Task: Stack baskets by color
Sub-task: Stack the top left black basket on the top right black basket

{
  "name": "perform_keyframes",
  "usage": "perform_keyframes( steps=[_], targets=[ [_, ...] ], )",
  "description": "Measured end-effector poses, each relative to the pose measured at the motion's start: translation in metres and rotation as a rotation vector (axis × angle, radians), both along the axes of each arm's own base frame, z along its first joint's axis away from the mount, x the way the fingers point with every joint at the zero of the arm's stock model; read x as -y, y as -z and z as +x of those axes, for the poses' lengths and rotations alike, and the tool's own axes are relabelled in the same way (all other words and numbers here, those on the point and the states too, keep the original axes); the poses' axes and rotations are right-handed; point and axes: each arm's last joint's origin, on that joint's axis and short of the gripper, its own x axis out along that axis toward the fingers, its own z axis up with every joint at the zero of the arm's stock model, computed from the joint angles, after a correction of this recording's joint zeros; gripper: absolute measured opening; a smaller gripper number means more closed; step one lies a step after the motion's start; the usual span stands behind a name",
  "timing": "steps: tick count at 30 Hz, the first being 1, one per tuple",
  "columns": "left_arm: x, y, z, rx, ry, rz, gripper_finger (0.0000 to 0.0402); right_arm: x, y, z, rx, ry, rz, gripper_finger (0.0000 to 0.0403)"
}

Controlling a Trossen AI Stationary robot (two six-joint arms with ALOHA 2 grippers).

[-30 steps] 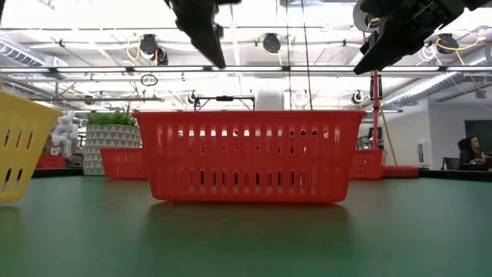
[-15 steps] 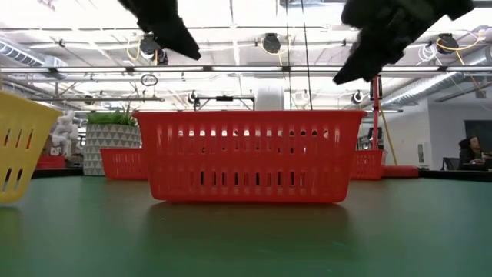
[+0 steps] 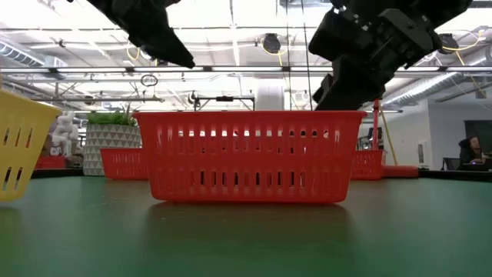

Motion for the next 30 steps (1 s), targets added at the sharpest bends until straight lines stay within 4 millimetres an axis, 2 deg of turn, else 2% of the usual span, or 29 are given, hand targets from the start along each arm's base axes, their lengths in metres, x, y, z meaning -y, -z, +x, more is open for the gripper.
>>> perform_keyframes(
  steps=[7,17,30],
  targets=[
    [-0.001,-0.001,0.0,0.007,-0.003,-0.001,0.017,-0.009,0.005,0.007,0.05,-0.038,-0.009,0.0002],
    [0.0,-0.001,0.001,0.017,-0.003,-0.002,0.017,-0.009,0.013,0.009,0.026,-0.034,-0.054,0.0002],
    [0.0,-0.001,0.001,0.018,-0.002,0.0,0.017,-0.005,0.014,0.008,0.023,0.003,-0.111,0.0002]
  ],
)
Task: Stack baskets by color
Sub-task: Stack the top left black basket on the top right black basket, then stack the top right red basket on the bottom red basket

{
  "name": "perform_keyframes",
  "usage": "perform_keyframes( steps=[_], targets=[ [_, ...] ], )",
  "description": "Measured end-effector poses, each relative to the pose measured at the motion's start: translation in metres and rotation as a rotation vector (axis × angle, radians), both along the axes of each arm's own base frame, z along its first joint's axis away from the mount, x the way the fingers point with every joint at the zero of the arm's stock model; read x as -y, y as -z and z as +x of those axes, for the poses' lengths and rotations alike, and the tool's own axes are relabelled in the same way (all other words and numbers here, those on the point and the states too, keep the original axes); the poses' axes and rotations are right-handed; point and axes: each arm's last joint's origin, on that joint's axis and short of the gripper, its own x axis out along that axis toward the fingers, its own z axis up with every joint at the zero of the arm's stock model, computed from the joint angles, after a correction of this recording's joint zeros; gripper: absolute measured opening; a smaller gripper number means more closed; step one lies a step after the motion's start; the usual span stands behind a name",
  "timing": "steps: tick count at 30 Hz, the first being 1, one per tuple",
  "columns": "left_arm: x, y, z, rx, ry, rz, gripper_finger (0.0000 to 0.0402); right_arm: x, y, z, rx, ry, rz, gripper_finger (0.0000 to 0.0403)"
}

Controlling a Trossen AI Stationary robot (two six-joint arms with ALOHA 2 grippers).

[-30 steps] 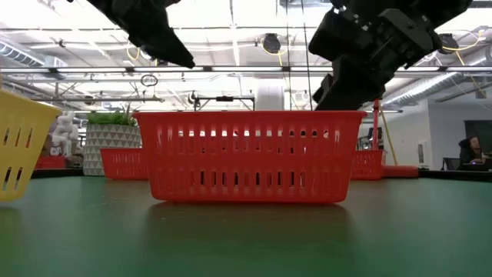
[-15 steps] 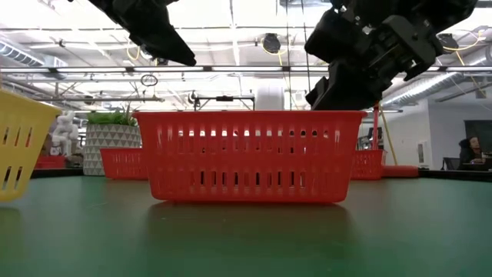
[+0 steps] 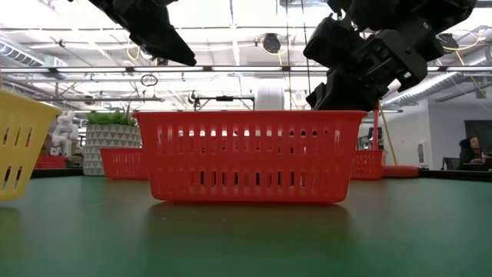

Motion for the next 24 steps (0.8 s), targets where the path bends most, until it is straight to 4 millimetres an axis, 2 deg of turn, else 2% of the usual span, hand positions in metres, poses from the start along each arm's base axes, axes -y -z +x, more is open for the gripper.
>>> perform_keyframes(
  steps=[14,19,24],
  targets=[
    [0.0,0.0,0.0,0.005,0.002,0.002,0.017,0.003,-0.001,-0.002,-0.01,0.036,-0.025,0.0002],
    [0.0,-0.003,0.002,0.03,0.006,0.007,0.017,0.008,-0.018,-0.007,0.019,0.083,0.039,0.0002],
    [0.0,-0.004,0.003,0.045,0.015,0.022,0.017,0.018,-0.043,-0.021,-0.1,0.177,0.066,0.0002]
  ],
)
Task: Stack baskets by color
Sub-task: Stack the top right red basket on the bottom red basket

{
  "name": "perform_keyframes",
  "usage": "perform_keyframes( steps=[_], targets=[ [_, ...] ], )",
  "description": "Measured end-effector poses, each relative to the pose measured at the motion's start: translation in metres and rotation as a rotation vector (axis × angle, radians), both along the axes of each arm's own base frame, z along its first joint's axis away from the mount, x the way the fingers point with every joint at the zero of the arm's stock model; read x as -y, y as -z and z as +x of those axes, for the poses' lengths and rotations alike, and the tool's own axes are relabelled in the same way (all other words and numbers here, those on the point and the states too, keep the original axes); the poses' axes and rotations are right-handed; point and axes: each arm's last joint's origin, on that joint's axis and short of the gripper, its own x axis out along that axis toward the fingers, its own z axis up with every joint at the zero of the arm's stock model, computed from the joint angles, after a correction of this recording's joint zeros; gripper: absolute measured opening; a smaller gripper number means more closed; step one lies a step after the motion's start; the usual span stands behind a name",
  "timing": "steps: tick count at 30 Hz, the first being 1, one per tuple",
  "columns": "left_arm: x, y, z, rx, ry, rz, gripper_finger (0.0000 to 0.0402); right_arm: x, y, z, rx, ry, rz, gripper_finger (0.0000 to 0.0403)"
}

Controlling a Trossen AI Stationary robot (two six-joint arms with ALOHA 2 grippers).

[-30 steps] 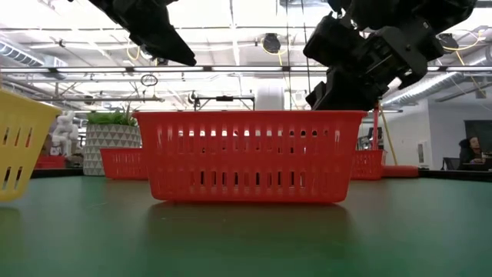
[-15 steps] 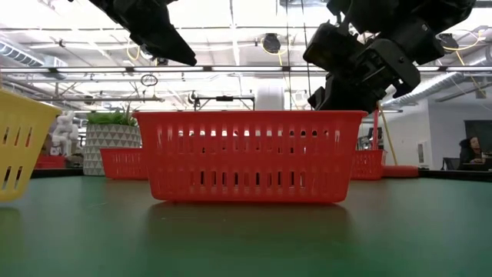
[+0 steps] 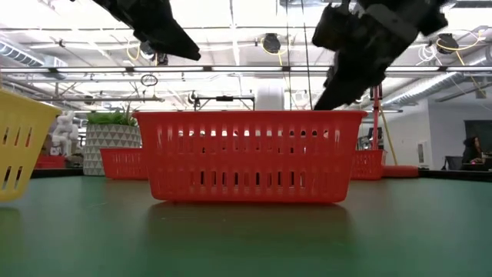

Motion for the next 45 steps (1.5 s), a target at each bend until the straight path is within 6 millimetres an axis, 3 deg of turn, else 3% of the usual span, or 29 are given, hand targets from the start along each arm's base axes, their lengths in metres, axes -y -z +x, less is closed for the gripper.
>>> perform_keyframes(
  steps=[6,11,16,27,34,39,45],
  targets=[
    [-0.002,0.0,0.0,-0.005,-0.003,0.009,0.017,0.014,-0.046,-0.015,-0.214,0.098,-0.023,0.0002],
    [-0.002,0.001,0.0,-0.01,-0.01,-0.003,0.017,0.037,-0.08,-0.028,-0.381,0.235,-0.085,0.0002],
    [-0.001,0.003,-0.002,-0.032,-0.009,-0.015,0.017,0.064,-0.092,-0.039,-0.479,0.31,-0.096,0.0002],
    [-0.001,0.003,-0.002,-0.033,-0.01,-0.018,0.017,0.132,-0.085,-0.064,-0.586,0.506,-0.069,0.0002],
    [-0.001,0.003,-0.002,-0.033,-0.009,-0.019,0.017,0.172,-0.069,-0.073,-0.675,0.583,-0.041,0.0002],
    [-0.001,0.003,-0.002,-0.033,-0.009,-0.02,0.017,0.193,-0.053,-0.074,-0.747,0.633,0.009,0.0002],
    [-0.001,0.003,-0.002,-0.033,-0.013,-0.026,0.017,0.204,-0.038,-0.071,-0.806,0.667,0.053,0.0011]
  ],
)
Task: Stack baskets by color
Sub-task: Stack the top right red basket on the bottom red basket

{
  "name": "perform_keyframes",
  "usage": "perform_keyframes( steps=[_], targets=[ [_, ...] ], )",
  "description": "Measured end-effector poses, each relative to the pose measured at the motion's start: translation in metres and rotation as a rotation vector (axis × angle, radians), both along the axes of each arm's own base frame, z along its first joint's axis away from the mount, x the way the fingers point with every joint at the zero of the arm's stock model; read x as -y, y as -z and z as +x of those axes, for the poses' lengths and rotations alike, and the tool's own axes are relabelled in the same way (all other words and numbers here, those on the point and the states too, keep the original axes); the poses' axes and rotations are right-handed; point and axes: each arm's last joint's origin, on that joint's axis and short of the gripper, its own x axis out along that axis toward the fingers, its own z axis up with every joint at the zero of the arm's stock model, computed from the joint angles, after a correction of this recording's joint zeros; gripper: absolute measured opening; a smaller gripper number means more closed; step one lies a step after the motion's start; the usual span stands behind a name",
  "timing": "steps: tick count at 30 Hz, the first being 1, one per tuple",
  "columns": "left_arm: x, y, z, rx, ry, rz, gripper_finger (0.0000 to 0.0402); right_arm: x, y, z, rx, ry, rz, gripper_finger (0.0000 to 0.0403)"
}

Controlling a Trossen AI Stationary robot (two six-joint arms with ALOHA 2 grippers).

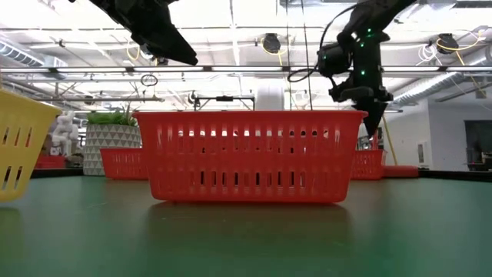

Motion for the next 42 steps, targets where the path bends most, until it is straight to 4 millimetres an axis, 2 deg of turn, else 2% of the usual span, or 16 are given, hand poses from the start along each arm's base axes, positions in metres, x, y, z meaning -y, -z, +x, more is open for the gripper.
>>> perform_keyframes(
  steps=[9,15,30,35,42],
  targets=[
    [0.0,0.0,0.0,0.0,-0.001,-0.001,0.017,0.0,0.014,0.0,-0.001,-0.024,-0.004,0.0105],
    [0.0,0.0,0.0,0.001,-0.002,-0.003,0.017,-0.001,0.027,-0.003,-0.033,-0.048,-0.036,0.0139],
    [0.0,0.0,0.0,0.001,-0.003,-0.003,0.017,0.002,0.045,-0.004,0.001,-0.083,-0.087,0.0146],
    [0.0,0.0,0.0,0.003,-0.004,-0.005,0.017,0.008,0.045,-0.007,-0.02,-0.061,-0.136,0.0146],
    [0.0,0.0,0.0,0.004,-0.005,-0.006,0.017,0.008,0.045,-0.007,-0.002,-0.071,-0.113,0.0136]
  ],
)
